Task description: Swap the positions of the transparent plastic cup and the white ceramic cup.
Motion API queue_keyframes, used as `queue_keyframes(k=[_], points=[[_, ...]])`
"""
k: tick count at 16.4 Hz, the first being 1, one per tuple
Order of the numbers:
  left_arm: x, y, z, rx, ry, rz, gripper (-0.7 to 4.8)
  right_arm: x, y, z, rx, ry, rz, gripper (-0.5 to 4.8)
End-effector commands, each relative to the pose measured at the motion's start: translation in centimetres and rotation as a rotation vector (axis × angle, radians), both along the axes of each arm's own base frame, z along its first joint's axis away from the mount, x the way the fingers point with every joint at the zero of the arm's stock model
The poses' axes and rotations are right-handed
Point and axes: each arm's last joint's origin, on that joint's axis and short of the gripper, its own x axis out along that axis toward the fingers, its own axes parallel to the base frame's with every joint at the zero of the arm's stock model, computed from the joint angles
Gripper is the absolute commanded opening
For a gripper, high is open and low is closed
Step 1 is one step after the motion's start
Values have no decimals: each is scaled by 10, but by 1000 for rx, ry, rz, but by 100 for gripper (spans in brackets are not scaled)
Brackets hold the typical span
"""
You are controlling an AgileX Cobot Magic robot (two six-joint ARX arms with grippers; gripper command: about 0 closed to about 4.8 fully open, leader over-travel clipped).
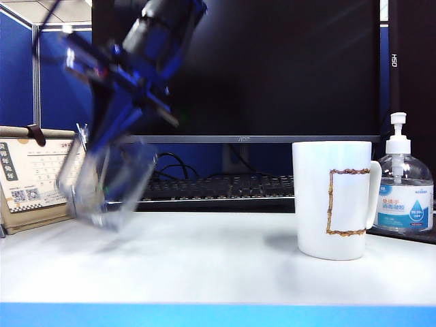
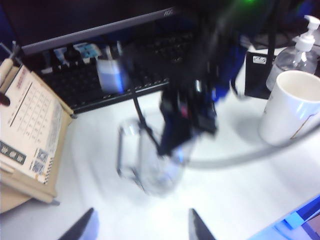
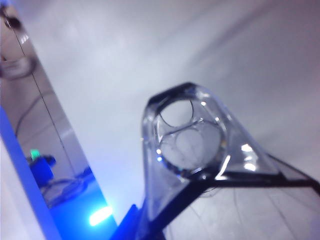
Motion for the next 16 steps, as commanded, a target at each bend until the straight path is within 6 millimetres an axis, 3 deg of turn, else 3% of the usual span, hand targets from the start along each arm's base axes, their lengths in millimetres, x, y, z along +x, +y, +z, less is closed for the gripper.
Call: queue_keyframes(k=[1,4,10,13,16], points=[[0,0,1,0,-4,-7,237,9,3,3,32,-5,-19,-6],[0,0,0,0,-3,-7,237,10,3,-11,-25,39,-19,-6],[0,0,0,1,-5,-3,237,17,2,-13,-5,12,-29,-6],[0,0,0,16,-12,-9,237,18,3,-13,9,4,-33,52],[0,0,1,22,-17,-4,237,18,4,-12,13,6,-38,75]])
